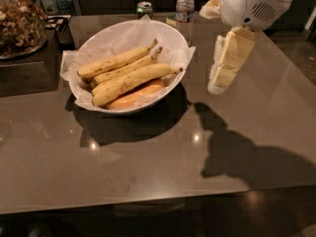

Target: Pick banana from white bowl

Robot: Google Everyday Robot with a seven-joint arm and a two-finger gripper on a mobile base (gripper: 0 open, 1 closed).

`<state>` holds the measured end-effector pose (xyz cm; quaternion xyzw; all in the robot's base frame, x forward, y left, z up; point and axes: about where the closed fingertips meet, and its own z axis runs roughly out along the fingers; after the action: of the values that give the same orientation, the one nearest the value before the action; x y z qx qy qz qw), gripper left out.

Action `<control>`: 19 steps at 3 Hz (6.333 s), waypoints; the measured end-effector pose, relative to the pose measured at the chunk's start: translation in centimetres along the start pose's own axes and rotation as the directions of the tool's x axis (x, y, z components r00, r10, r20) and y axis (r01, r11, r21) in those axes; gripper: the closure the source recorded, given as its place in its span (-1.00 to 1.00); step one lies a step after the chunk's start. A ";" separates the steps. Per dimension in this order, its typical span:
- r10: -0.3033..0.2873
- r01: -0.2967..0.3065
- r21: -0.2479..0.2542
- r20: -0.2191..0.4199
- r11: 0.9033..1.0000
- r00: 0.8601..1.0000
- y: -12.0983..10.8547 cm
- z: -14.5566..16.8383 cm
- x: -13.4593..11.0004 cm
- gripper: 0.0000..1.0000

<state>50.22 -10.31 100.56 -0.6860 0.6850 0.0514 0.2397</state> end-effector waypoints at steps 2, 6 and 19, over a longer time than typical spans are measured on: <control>-0.059 0.059 -0.006 0.082 0.998 0.995 -0.7 1.1 -2.9 -1.00; -0.180 0.200 -0.057 0.248 0.978 0.952 -1.5 4.9 -9.2 -0.56; -0.230 0.221 0.068 0.212 0.973 0.950 -2.6 8.6 -9.6 1.00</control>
Offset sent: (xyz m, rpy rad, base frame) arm 0.0171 0.0691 0.0065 0.1493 -0.0370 0.1815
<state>54.43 1.82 97.52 -0.7446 0.5725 0.0839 0.3328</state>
